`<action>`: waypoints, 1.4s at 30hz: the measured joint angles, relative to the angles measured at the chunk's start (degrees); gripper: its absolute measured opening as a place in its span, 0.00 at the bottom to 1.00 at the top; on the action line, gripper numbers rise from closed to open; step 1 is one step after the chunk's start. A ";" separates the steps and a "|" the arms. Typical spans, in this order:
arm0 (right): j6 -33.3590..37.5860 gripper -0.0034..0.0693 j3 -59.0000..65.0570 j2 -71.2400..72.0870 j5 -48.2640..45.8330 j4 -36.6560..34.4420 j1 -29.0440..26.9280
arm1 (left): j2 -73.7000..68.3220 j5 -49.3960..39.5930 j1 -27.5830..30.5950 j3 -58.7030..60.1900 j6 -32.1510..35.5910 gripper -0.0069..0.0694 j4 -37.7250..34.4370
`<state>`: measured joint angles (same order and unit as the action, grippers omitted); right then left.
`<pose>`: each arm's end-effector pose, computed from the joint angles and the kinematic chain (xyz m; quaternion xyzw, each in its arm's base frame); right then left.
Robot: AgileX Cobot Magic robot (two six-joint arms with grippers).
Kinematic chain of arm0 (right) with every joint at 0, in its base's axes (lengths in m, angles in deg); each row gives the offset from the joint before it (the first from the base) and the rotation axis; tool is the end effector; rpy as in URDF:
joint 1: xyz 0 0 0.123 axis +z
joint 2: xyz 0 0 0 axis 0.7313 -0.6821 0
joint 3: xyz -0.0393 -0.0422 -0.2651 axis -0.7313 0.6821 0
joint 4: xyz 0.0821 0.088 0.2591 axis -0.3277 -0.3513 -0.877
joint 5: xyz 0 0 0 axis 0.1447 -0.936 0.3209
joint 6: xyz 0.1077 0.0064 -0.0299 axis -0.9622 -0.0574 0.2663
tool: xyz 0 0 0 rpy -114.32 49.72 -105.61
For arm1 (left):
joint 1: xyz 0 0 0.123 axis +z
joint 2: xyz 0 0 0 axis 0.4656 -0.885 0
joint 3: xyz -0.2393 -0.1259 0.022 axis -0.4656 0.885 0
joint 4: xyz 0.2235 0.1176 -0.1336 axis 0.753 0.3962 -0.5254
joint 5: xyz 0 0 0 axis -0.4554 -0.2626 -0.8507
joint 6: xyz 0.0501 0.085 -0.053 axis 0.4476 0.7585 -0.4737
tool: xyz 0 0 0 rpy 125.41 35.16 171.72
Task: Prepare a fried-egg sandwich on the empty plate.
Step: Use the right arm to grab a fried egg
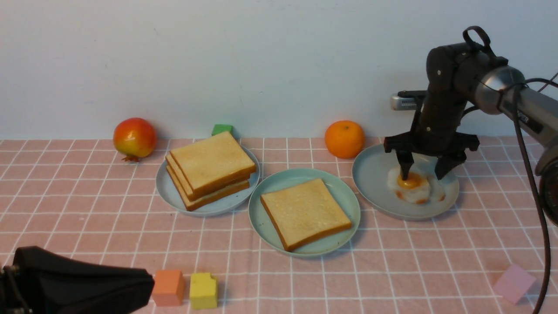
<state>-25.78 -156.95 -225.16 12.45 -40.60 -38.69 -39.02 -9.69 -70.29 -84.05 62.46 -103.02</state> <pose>0.5306 0.0749 0.1437 -0.0090 0.9950 0.0026 0.0997 0.1204 -0.1330 0.3511 0.3082 0.7738 -0.2773 0.4788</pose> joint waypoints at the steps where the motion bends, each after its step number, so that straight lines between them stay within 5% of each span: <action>1: 0.00 0.80 -1.38 -0.31 0.54 0.13 0.00 | 0.00 0.04 0.00 0.00 0.00 0.15 0.00; 10: -0.73 0.79 -3.21 0.64 0.97 -3.56 0.67 | 0.00 0.04 0.00 0.00 0.00 0.16 0.00; 18: -3.25 0.91 -3.21 -2.30 0.99 -1.31 0.88 | 0.00 -0.13 0.00 0.00 0.00 0.16 0.11; 26: -3.93 0.89 -3.69 -3.70 1.05 -0.92 0.88 | 0.00 -0.13 0.00 0.00 0.00 0.16 1.58; 34: -0.53 0.68 -4.23 -3.88 1.01 -0.93 0.88 | 0.00 0.05 0.00 0.00 0.00 0.16 1.77; 36: 0.19 0.54 -4.29 -3.31 1.01 -0.69 0.82 | 0.00 0.28 0.00 0.00 0.05 0.16 1.77; 42: 1.97 0.46 -3.93 -1.38 1.73 -1.31 0.70 | 0.00 0.46 0.00 0.00 0.05 0.16 2.19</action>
<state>-23.80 -160.88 -226.54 14.18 -41.91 -37.99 -39.02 -9.23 -70.29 -84.05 62.51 -100.83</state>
